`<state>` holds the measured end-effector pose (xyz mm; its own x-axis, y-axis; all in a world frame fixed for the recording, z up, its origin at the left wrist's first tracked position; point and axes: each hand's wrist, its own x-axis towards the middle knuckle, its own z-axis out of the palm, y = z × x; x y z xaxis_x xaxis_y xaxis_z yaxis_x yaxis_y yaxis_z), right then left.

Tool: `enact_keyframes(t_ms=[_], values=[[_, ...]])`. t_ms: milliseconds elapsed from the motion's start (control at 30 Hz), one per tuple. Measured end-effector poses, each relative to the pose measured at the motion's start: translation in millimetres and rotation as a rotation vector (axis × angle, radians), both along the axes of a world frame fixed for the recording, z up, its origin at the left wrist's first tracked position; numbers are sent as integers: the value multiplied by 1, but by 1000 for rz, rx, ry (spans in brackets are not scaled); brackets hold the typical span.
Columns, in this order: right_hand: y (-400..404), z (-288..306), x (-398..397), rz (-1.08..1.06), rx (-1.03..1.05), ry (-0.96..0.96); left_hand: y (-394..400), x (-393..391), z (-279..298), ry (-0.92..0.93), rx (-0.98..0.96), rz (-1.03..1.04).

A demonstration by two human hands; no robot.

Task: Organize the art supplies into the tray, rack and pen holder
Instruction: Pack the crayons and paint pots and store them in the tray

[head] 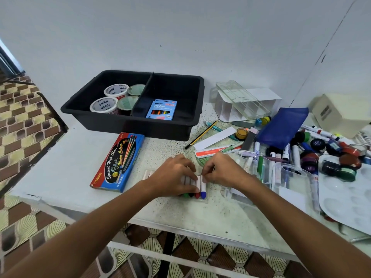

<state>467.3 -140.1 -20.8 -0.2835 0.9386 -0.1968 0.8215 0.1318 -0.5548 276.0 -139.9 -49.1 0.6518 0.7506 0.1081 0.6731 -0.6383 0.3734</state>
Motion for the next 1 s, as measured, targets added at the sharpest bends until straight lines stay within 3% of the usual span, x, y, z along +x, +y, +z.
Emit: enact_keyframes(t_ms=[633, 733, 833, 933, 1000], values=[[-13, 10, -12, 125, 95, -228, -10, -24, -2, 13, 71, -24], [-12, 8, -18, 172, 150, -195, -9, -40, 5, -111, 161, 130], [-16, 5, -32, 279, 206, -116, -1, -74, 8, -139, 259, 450], [-23, -3, -51, 413, 226, -167, 11, -108, 10, 144, 181, 777], [-26, -10, -64, 477, 245, -225, 17, -124, 8, 367, 44, 876]])
